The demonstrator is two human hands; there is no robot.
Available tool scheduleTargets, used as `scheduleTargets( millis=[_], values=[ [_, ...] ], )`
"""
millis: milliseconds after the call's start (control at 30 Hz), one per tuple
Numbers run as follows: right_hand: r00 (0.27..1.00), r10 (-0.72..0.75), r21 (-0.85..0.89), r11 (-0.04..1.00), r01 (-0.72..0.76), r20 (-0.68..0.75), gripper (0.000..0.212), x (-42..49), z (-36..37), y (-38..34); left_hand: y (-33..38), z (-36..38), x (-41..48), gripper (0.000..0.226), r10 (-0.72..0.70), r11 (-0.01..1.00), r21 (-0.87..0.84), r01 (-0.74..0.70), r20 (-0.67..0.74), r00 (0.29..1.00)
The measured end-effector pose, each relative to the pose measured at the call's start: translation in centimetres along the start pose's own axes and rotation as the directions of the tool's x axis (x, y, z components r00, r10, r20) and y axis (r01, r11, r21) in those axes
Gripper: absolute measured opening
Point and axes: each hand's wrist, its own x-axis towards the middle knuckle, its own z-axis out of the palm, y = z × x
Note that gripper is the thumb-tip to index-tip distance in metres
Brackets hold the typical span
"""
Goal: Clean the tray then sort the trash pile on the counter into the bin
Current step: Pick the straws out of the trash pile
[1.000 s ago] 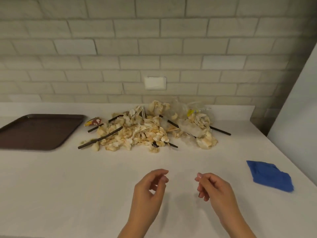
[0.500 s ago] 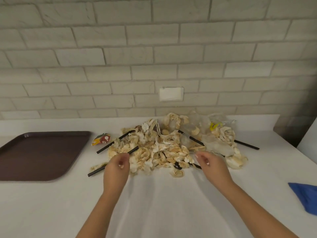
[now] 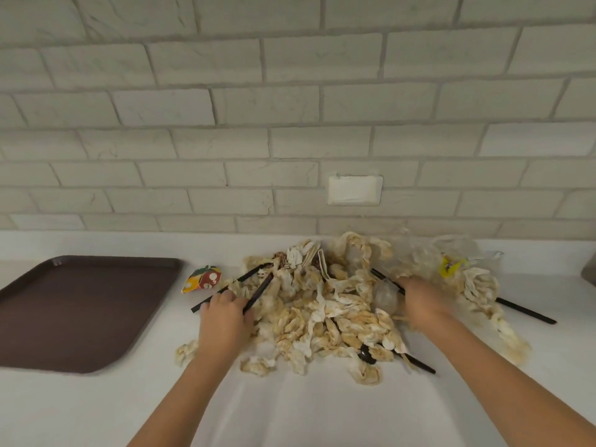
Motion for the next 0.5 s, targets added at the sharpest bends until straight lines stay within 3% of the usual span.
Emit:
scheduleTargets(
  millis=[33, 100, 167, 233, 367, 433, 500],
  values=[
    [1.000, 0.006, 0.051, 0.999, -0.005, -0.022, 0.033, 0.4, 0.1, 0.2, -0.4, -0.2, 0.8, 0.007, 0.011, 0.999, -0.049, -0.015, -0.089, 0.996],
    [0.995, 0.005, 0.202, 0.979, 0.016, -0.102, 0.035, 0.6, -0.3, 0.6, -1.2, -0.3, 3.2, 0.011, -0.063, 0.984, -0.176, 0.038, -0.138, 0.988],
    [0.978, -0.009, 0.381, 0.920, 0.090, -0.209, 0.035, 0.3, -1.1, 0.7, -1.4, 0.2, 6.1, 0.015, -0.147, 0.969, -0.208, 0.133, -0.053, 0.988],
    [0.940, -0.001, 0.535, 0.822, 0.194, -0.340, 0.032, -0.5, -2.5, 0.2, -2.1, 1.8, 8.7, 0.020, -0.191, 0.972, -0.123, 0.199, 0.073, 0.979],
    [0.830, 0.004, 0.671, 0.590, 0.448, -0.558, 0.020, -4.1, -5.7, -1.5, -3.5, 5.2, 11.1, 0.030, -0.243, 0.969, 0.051, 0.240, 0.325, 0.914],
    [0.838, -0.051, 0.604, 0.669, 0.433, -0.544, 0.019, -6.4, -6.1, -1.4, -3.4, 6.1, 11.3, 0.032, -0.216, 0.976, 0.100, 0.192, 0.374, 0.902],
    [0.938, -0.110, 0.430, 0.867, 0.252, -0.329, 0.019, -7.8, -4.4, -0.5, -2.9, 6.3, 11.5, 0.030, -0.226, 0.974, 0.061, 0.219, 0.364, 0.903]
  ],
)
